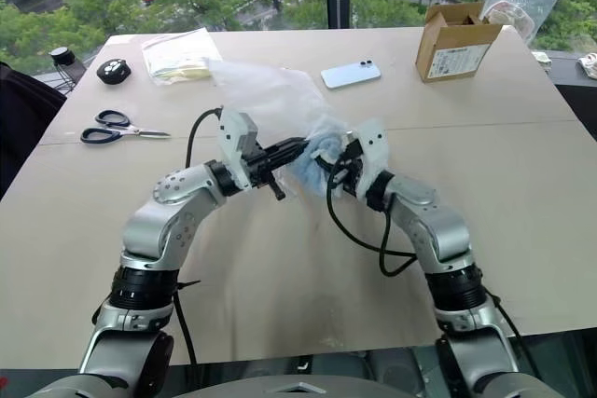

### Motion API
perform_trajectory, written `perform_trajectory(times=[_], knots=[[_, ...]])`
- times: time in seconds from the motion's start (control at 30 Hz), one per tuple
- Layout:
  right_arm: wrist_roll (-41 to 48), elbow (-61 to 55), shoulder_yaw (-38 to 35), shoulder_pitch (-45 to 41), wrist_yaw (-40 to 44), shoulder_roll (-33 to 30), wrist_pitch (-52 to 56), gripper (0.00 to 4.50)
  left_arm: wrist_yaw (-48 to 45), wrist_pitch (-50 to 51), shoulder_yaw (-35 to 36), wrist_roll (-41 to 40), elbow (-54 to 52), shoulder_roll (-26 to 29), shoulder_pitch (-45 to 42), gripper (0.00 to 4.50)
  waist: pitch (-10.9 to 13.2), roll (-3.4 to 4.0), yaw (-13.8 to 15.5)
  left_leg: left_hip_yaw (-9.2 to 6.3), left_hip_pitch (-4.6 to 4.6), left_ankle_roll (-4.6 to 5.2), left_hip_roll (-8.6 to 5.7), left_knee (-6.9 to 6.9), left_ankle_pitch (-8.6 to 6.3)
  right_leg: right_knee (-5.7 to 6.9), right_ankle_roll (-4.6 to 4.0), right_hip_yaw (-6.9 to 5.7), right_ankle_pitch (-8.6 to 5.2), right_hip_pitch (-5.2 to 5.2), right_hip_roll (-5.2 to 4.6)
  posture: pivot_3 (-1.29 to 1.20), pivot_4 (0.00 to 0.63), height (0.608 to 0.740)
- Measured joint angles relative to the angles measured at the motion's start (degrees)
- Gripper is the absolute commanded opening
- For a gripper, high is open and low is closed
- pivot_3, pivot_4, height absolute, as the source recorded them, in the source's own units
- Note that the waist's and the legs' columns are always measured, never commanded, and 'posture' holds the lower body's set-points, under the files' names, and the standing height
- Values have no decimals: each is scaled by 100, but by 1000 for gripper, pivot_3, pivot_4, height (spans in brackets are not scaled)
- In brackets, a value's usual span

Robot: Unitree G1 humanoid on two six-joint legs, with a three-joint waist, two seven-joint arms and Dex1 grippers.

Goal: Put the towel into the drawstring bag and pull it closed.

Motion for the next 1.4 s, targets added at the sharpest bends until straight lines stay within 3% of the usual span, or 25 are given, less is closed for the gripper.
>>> perform_trajectory(times=[0.3, 0.53, 0.6, 0.7, 0.77, 0.87, 0.97, 1.03, 1.2, 1.3, 1.4], knots=[[1512, 403, -1418, -62, -931, 1315, 466, 42, -34, 433, -70, -454, -220, -119, 12, 0, 0, 2, -23, 0, 0, 0, 2, -5, 0, 5, -1, 3, 0, -5, 1, 0, 150, 740], [3774, 719, -2380, -255, -1937, 1317, 1221, 42, 13, 798, -76, -831, -373, -287, -66, 0, 0, 2, -82, 1, 0, 1, 0, -5, 0, 5, -1, 3, 0, -4, 0, 0, 150, 740], [4703, 838, -2551, -269, -2571, 1319, 1324, 42, 40, 864, -91, -896, -373, -419, -187, 0, 0, 2, -107, 3, 0, 2, 1, -5, -1, 7, -1, 4, 0, -4, 0, 0, 150, 740], [4907, 796, -2445, -277, -2865, 1293, 1221, 42, 106, 928, -80, -1009, -373, -541, -279, 0, 0, 3, -135, 13, 2, 3, 2, -5, -1, 7, 0, 12, 0, -4, 4, 0, 150, 740], [3789, 525, -1560, -311, -2392, 883, 814, 42, 169, 998, -34, -1127, -369, -647, -331, 0, 3, 8, -158, 19, 2, 8, 3, -4, -4, 7, 0, 16, 0, -6, 10, 0, 150, 740], [1305, 321, 196, -241, -1143, -378, -873, 42, 219, 1025, 54, -1213, -289, -683, -578, 0, 1, 5, -110, 20, 2, 24, 1, 4, -13, 4, 4, 8, -1, -2, 36, 0, 150, 740], [-385, 809, 970, -151, -400, -1099, -2504, 42, 166, 888, 91, -1132, 34, -633, -806, 0, 1, 3, -105, 28, 2, 2, 0, 8, -1, 3, 13, 7, 4, 0, 33, 0, 150, 740], [-1903, 1500, 1544, -241, -124, -1730, -4316, 42, 67, 808, 61, -1095, 270, -661, -964, 0, 2, 1, -108, 35, 2, 2, 0, 12, 0, 1, 17, 9, 6, -1, 31, 0, 150, 740], [-4087, 2517, 1817, -650, -828, -2136, -6786, 42, -91, 674, -117, -1028, 391, -733, -1056, 0, 3, -1, -132, 43, 4, -2, 9, 7, 1, 2, 16, 22, 6, -7, 16, 0, 150, 740], [-5074, 2627, 1693, -979, -1649, -2085, -7235, 42, -212, 604, -198, -986, 392, -717, -1035, 0, 3, -2, -120, 40, 4, -3, 12, 7, 2, 2, 15, 38, 7, -6, 17, 0, 150, 740], [-5147, 2657, 1519, -990, -2004, -1737, -7183, 42, -295, 610, -266, -996, 345, -709, -945, 0, 3, -1, -105, 42, 4, -3, 11, 7, 2, -1, 15, 41, 7, -5, 14, 0, 150, 740]])
